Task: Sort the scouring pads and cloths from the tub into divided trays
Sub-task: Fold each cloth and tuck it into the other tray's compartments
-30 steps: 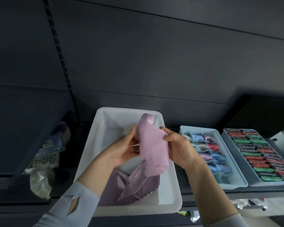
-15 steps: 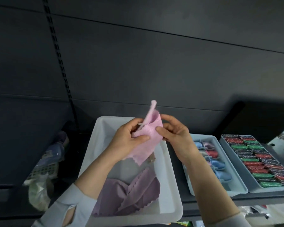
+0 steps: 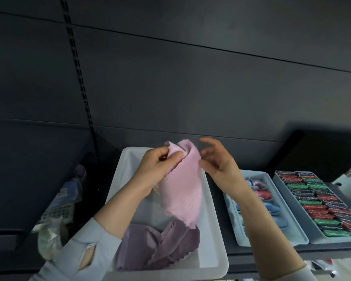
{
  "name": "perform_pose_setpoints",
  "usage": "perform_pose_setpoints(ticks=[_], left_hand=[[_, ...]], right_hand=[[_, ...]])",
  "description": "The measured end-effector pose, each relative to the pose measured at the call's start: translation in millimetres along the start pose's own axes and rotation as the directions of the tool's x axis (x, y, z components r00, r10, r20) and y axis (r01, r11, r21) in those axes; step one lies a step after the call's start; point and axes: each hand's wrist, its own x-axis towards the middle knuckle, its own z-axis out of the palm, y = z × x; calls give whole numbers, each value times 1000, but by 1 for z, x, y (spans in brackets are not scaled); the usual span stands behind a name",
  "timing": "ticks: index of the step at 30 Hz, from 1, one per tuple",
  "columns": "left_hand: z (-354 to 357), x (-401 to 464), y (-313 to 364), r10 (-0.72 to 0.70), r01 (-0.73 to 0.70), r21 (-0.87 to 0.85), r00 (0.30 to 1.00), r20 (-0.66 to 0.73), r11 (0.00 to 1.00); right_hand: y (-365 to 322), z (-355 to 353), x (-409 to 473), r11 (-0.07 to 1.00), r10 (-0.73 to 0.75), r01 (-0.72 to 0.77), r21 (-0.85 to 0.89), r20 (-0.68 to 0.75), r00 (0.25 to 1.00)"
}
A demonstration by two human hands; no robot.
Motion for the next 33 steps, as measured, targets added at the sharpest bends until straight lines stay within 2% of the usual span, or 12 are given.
perform_pose_setpoints(ticks=[2, 3, 6, 8, 11, 14, 16, 18, 21, 26, 30, 33], left_hand=[[1, 3, 5, 8, -7, 27, 1000, -20, 1000], [2, 4, 7, 36, -35, 82, 999, -9, 996], [6, 6, 13, 100, -105, 181, 994, 36, 978], [8, 8, 17, 166, -170, 232, 986, 37, 958], [4, 7, 29, 273, -257, 265, 962, -22, 929], [-11, 14, 31, 283, -246, 217, 946, -157, 945], [-24, 19, 28, 274, -223, 220, 932, -238, 950], [-36, 22, 26, 282, -209, 256, 913, -294, 944], [-49, 25, 20, 272, -173, 292, 899, -343, 941], [-57, 22, 14, 240, -149, 285, 918, -316, 947], [-54, 23, 18, 241, -135, 316, 914, -326, 939], [-52, 25, 19, 213, -151, 250, 947, -242, 957]], right_hand=[[-2, 5, -2, 975, -123, 96, -202, -125, 985], [-6, 8, -3, 978, -137, 112, -173, -139, 981], [-18, 21, -5, 1000, -3, 4, 31, -39, 999], [-11, 27, 0, 989, 97, -99, -107, -26, 995], [2, 31, 6, 904, 188, -220, -367, -121, 975], [18, 26, 6, 822, 245, -300, -483, -175, 954], [23, 17, 3, 815, 246, -311, -490, -194, 950], [24, 3, 2, 853, 238, -304, -423, -203, 950], [22, -16, 6, 926, 258, -311, -215, -242, 935], [8, -33, 14, 952, 303, -282, 114, -262, 916], [-4, -44, 18, 949, 301, -261, 176, -270, 915], [-9, -45, 21, 950, 286, -245, 193, -230, 930]])
